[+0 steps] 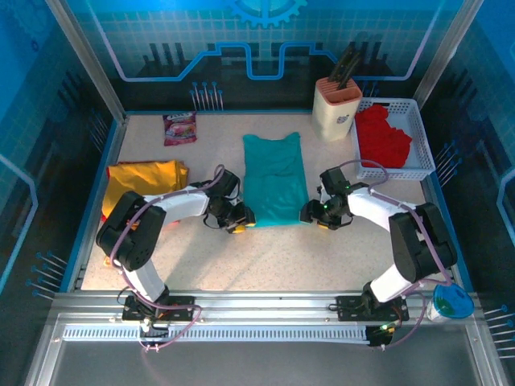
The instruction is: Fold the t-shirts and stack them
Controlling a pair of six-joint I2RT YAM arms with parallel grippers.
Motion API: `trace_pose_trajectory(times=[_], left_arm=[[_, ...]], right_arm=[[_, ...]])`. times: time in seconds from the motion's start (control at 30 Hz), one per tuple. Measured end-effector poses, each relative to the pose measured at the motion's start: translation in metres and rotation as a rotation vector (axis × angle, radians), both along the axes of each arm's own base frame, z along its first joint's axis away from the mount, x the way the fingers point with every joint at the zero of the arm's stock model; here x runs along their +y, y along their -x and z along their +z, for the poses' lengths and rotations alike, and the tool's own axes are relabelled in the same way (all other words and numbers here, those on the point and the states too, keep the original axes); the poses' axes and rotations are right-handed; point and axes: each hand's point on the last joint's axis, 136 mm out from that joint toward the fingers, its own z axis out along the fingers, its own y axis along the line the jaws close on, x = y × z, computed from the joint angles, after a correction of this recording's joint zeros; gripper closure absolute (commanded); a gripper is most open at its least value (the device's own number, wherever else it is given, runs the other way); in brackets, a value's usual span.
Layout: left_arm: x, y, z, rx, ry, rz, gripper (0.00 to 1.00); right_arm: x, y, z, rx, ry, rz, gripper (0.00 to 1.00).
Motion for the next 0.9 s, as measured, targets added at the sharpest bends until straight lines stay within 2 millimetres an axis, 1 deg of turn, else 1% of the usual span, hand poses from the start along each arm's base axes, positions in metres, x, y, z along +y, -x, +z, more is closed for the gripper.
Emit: trace_pose_trajectory(times=[0.2,0.3,0.37,0.53,0.7,0.8,0.83,0.9], left_arm=[[0.001,0.001,-0.007,0.014,-0.01,0.001,0.56],[0.001,0.001,-0.007,0.013,-0.011,-0.001,0.53],[0.001,0.0,-0.006,0.01,-0.018,-0.003,0.52],[0.003,-0.003,-0.005,0.009,-0.041,0.002,0.57],[-0.003,-0.014,-0.007,0.007,-0.041,0.002,0.63],[-0.003,-0.015,-0.008,0.021,-0.052,0.002,0.67],[-0.004,-0.017,-0.008,0.019,-0.052,0.002,0.68],[-0.006,-0.019,-0.008,0.019,-0.053,0.001,0.69]], right_arm=[[0.002,0.0,-0.004,0.008,0.01,-0.015,0.39],[0.002,-0.001,-0.005,0.007,0.022,-0.025,0.42],[0.001,-0.001,-0.005,0.005,0.03,-0.029,0.43],[0.001,-0.002,-0.007,0.013,0.047,-0.044,0.46],[0.002,-0.002,-0.007,0.013,0.069,-0.039,0.47],[0.003,-0.002,-0.006,0.01,0.073,-0.035,0.47],[0.005,-0.003,-0.005,0.01,0.071,-0.032,0.48],[0.014,-0.009,-0.004,-0.007,0.054,-0.013,0.48]])
